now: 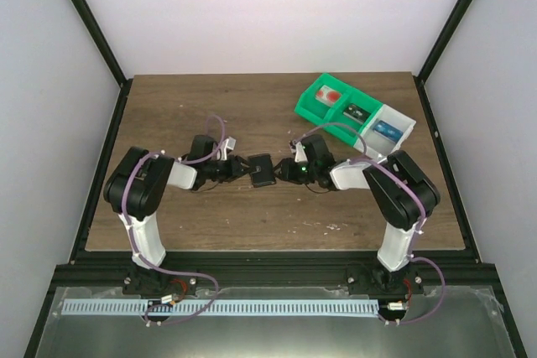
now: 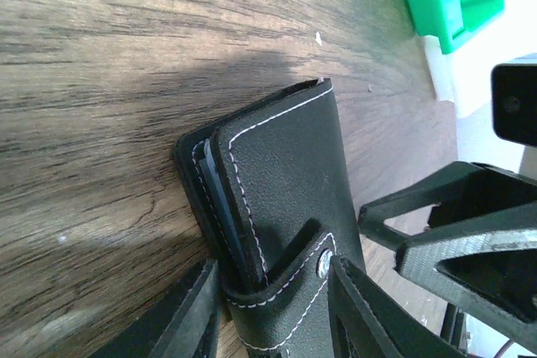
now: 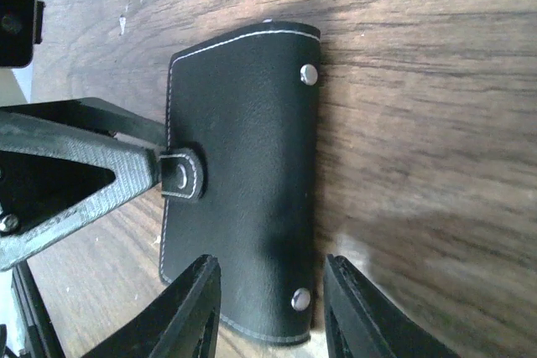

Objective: Take the credit cards out of the card holder

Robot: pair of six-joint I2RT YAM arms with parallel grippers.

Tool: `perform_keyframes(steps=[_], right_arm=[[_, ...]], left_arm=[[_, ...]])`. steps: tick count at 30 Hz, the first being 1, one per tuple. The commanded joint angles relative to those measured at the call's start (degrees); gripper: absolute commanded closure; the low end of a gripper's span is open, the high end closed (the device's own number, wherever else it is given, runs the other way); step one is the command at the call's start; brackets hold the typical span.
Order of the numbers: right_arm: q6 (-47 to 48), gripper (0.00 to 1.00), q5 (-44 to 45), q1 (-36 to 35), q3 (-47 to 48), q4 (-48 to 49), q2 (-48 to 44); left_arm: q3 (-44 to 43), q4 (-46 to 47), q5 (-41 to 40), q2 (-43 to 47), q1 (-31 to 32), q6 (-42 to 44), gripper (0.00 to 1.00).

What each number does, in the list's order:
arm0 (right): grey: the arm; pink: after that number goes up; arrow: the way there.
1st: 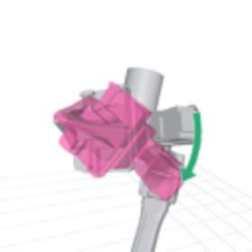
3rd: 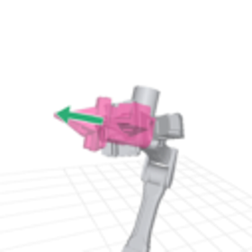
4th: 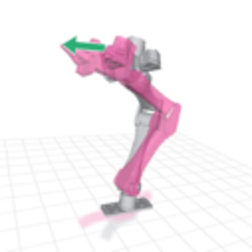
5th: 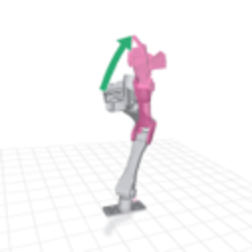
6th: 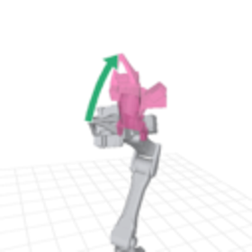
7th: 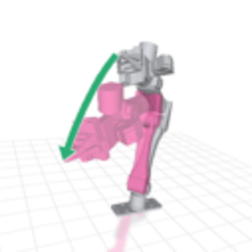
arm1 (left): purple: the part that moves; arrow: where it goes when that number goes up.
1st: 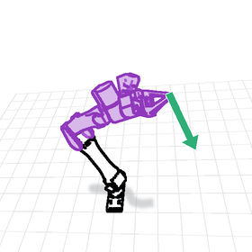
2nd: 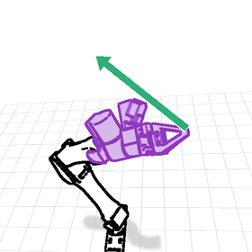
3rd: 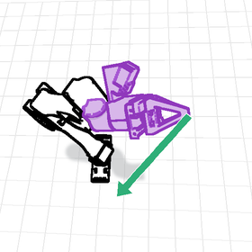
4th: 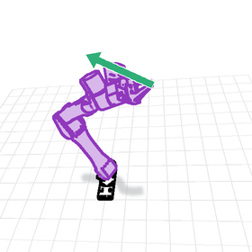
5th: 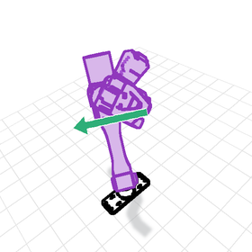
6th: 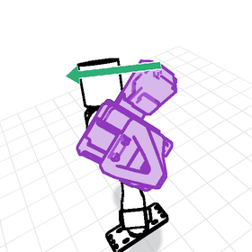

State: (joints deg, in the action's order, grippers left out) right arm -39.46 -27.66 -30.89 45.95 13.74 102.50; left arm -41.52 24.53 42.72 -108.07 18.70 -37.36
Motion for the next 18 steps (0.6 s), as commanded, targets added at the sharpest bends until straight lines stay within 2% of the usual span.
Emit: perform_keyframes(steps=[1, 6, 8, 10, 12, 18], right_arm=[[2.54, 0.64, -1.83, -0.11, 3.62, 1.77, 3.79], [4.83, 0.67, -3.89, -0.22, 7.45, -0.52, 8.71], [5.70, 0.75, -3.85, -0.30, 7.89, -1.38, 8.79], [6.20, 0.91, -3.75, -0.31, 6.70, -1.37, 7.33], [6.40, 0.99, -3.93, -0.31, 4.92, -1.41, 4.85], [7.35, 0.99, -1.82, -1.25, -0.07, -6.85, -5.89]], left_arm=[[2.61, -3.37, -0.28, -3.06, 1.02, -0.26, 0.62], [2.77, -4.23, -0.38, -3.19, 2.15, 0.37, 0.63], [3.53, -4.23, -0.71, -2.60, 2.38, 0.41, 0.64], [4.47, -4.30, -1.30, -1.34, 2.53, 0.21, 0.64], [5.71, -5.03, -2.17, 0.62, 2.57, -0.13, 0.65], [9.43, -14.36, -8.93, 13.77, 4.19, 1.17, 0.57]])
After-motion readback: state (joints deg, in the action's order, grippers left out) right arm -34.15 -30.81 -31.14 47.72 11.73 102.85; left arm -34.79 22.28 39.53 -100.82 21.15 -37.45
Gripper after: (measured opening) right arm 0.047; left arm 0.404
